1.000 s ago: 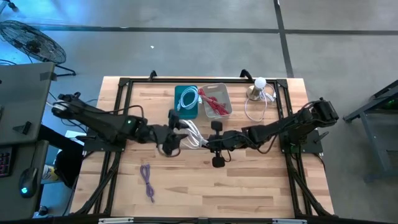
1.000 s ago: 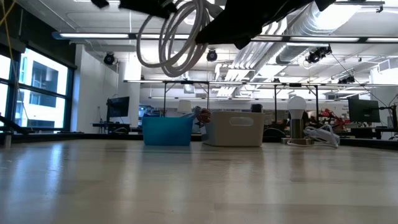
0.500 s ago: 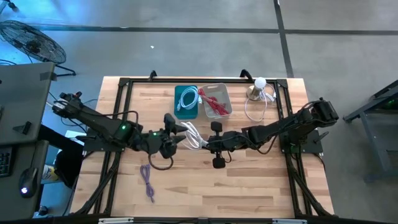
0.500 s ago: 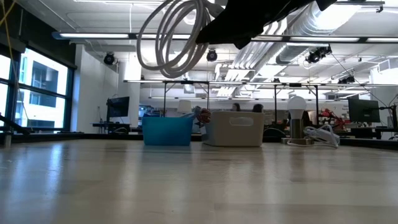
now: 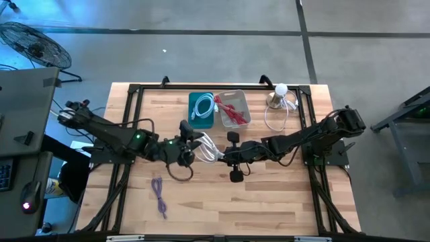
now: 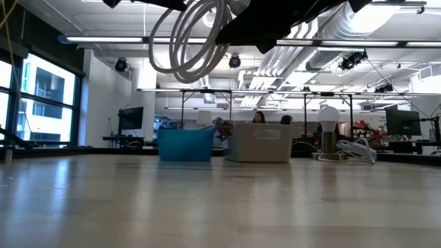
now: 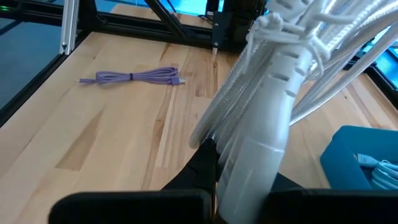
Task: Pick & Place USB Port
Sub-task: Put the white HDMI cable into the blue bin
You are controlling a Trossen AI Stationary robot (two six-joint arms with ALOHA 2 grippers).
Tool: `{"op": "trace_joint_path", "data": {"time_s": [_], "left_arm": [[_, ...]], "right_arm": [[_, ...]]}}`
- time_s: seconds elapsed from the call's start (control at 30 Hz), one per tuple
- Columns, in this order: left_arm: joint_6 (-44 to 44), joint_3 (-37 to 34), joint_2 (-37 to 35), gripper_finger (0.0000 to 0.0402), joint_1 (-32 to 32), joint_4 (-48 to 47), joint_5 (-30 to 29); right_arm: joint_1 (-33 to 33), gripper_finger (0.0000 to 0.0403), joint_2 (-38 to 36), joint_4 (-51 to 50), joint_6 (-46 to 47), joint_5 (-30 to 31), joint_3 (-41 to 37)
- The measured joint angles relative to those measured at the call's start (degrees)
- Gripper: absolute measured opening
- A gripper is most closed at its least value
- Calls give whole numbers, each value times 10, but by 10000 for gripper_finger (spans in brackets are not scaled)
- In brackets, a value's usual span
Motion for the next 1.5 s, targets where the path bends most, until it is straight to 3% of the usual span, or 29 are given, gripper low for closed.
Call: {"op": "trace_joint_path", "data": {"time_s": [0.17,0.33,0.57,0.67,0.77,0.8,1.07,1.33,1.5], "left_arm": [[0,1,-1,182,42,6,65],[0,1,0,182,94,7,174],[0,1,15,177,144,17,245],[-1,0,23,133,151,7,245],[-5,1,28,34,150,15,231],[-8,1,28,22,150,18,231],[-12,1,28,11,149,15,225],[-10,1,28,10,150,-5,223],[-9,0,28,10,150,-6,207]], "right_arm": [[0,10,0,-1,0,-3,0],[0,10,0,0,0,-6,0],[0,10,0,-1,0,-6,0],[0,10,0,-2,0,-4,0],[0,10,0,-6,-3,-5,0],[0,10,1,-8,-4,-3,0],[1,18,0,-7,-13,-25,0],[-3,114,0,5,-10,-41,0],[-6,171,0,8,-5,-6,0]]}}
